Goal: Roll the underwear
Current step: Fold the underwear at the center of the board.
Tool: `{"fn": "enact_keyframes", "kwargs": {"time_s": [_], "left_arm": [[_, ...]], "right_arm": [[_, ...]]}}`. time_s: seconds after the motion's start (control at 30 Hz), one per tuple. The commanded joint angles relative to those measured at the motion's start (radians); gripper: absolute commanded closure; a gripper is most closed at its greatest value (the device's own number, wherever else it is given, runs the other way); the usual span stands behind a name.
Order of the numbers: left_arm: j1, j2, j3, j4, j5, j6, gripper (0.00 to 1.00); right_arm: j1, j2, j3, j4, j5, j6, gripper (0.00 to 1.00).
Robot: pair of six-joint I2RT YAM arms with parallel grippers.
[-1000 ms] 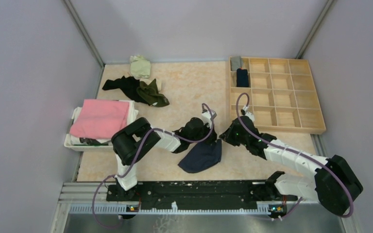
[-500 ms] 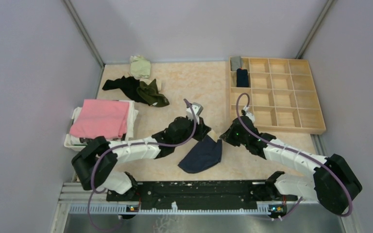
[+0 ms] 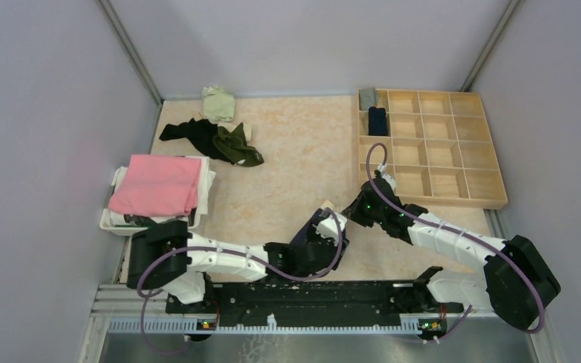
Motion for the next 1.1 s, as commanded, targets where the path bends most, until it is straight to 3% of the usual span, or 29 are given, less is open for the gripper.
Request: {"fn": "enact_keyframes", "kwargs": {"time_s": [0.0, 0.3, 0.63, 0.87, 1.07], "left_arm": [[-0.068, 0.13, 0.158, -0.165, -0.231, -0.042, 0.31], [-0.132, 0.352, 0.334, -0.323, -0.367, -0.096, 0.31], [-0.146, 0.456, 0.397, -0.379, -0.399, -0.088, 0.35], [-0.155, 0.483, 0.431, -0.418, -0.436, -0.085, 0.45], [-0.164, 0.46, 0.427, -0.412, -0.439, -0.085, 0.63]], "right_arm": [[-0.013, 0.004, 0.041, 0.009, -0.017, 0.009, 1.0], [-0.019, -0.001, 0.038, 0.008, -0.026, 0.011, 1.0], [-0.021, -0.005, 0.033, 0.01, -0.031, 0.011, 1.0], [-0.022, -0.002, 0.035, 0.013, -0.032, 0.012, 1.0], [-0.022, -0.003, 0.041, -0.002, -0.02, 0.011, 1.0]]}}
